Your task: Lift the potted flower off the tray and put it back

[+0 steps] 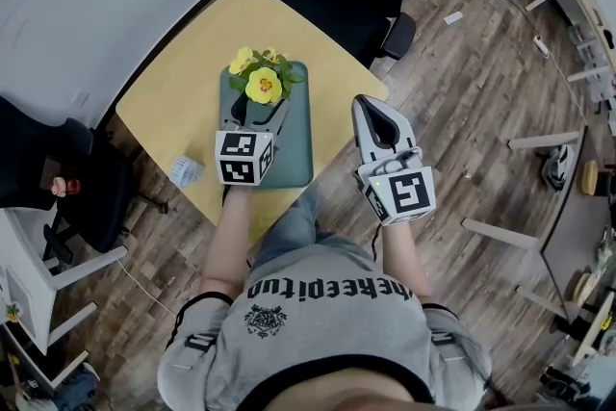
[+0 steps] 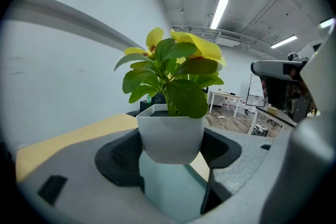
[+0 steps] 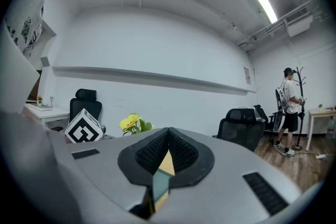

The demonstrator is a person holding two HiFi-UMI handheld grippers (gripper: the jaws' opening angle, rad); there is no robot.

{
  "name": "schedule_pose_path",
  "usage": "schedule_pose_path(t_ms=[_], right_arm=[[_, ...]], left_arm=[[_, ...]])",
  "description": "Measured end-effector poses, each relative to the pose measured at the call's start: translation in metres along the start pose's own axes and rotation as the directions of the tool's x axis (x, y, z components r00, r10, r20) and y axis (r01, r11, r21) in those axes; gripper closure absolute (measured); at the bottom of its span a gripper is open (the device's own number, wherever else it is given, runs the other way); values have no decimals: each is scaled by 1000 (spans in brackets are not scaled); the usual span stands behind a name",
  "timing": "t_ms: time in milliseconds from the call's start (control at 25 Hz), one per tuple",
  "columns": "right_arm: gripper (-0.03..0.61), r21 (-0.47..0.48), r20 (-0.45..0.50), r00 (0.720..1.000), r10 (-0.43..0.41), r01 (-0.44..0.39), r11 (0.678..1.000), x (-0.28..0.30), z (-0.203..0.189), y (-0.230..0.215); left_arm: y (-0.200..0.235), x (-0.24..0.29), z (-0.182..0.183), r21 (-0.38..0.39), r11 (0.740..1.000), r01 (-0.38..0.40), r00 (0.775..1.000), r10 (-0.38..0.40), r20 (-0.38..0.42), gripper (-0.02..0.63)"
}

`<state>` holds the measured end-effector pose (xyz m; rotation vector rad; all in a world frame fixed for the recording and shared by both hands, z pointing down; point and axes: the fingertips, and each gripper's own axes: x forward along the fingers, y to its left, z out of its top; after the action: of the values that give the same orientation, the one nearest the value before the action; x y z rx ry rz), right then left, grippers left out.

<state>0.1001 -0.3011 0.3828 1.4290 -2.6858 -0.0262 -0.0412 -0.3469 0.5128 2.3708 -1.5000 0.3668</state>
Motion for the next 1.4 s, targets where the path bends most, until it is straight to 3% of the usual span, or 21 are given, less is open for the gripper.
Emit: schedule_pose_path(t_ms=[880,1400], right_arm=[[575,0,-100,994,34,-34,999,29,-36,-15],[575,14,-138,989,47,-46,999,47,-54,-18]], left_arm=[[39,65,-83,-38,996,-85,983,77,-167,275],[54,84,-106,-31,994,-109,972,100,-214,275]])
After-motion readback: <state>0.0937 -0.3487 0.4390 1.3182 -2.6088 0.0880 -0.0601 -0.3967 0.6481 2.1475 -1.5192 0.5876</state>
